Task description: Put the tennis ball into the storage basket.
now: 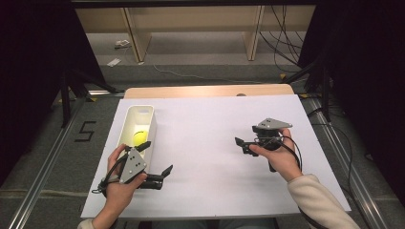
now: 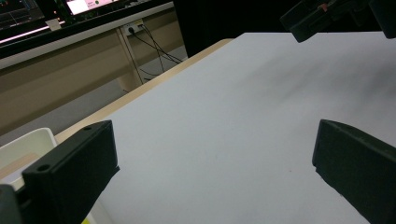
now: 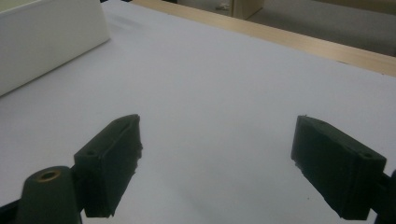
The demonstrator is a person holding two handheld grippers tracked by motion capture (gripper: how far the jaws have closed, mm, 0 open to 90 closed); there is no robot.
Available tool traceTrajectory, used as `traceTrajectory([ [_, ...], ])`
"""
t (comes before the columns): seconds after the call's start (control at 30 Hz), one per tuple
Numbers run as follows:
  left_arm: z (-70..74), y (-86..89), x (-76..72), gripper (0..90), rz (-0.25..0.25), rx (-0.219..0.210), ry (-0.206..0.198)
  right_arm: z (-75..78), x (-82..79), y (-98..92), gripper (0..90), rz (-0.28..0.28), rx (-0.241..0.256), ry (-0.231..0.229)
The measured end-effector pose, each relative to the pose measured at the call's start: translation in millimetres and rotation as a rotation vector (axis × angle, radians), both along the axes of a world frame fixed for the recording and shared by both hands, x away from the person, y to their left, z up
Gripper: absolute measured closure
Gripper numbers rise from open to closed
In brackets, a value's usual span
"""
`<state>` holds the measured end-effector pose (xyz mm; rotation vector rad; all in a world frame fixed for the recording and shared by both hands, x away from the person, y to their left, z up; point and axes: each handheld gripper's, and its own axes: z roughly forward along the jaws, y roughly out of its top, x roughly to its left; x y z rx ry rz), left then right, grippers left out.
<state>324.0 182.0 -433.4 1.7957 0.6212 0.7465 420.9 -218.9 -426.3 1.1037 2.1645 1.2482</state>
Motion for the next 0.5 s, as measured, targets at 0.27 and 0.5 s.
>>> traceTrajectory([
  [0.27, -0.1, 0.2, 0.3, 0.0, 0.001, 0.000, 0.001, -0.8, -6.0, -8.3, 16.9, -0.011, 0.001, 0.001],
  [0.5, 0.0, 0.4, 0.1, 0.0, 0.001, 0.000, 0.001, -2.6, -11.0, -13.0, 16.8, -0.016, 0.001, 0.004],
])
